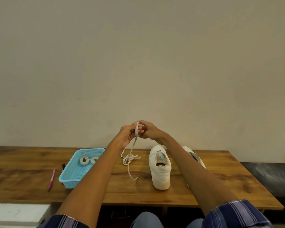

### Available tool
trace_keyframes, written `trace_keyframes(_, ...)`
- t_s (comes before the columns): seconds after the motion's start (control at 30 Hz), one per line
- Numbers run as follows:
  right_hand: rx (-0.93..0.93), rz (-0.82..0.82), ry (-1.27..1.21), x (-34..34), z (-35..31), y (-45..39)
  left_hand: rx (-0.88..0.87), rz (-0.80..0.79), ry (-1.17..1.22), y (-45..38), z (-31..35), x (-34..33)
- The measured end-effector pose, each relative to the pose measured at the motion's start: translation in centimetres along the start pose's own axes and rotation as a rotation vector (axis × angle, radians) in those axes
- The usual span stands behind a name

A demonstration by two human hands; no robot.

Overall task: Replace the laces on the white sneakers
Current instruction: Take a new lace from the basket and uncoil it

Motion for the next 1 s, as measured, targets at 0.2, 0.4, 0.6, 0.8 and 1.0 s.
trace_keyframes(0.2,-0.097,-0.023,0.014,-1.6,0.9,-0.1,-0.063,0.039,0.069,-0.3,1.0,-0.4)
trace_keyframes(0.4,-0.227,-0.202,0.163,-3.3,0.6,0.6,-0.167,0.139,0.033,-0.7,1.9,0.9)
trace_keyframes(0.6,-0.098,-0.109,-0.037,-1.5,-1.8,1.0,-0.172,0.163,-0.378,-0.8,1.6,2.2)
trace_keyframes(0.8,-0.071,0.025,-0.158,0.5,-2.4,0.9,-0.075,0.037,-0.459,-1.2,0.2,1.0)
trace_keyframes(1.0,-0.128,0.098,-0.202,1.8,-1.9,1.1,-0.022,-0.051,-0.366,-0.8,-0.6,0.2)
Point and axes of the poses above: each hand's wrist, its own y-axis away from the middle knuckle, its own x-axis out of the back of the hand, z = x × y, the point moved 5 cm from there along -y, towards the middle knuckle, and after that the axes turned 7 degrees about -z, right-handed, at the moved point
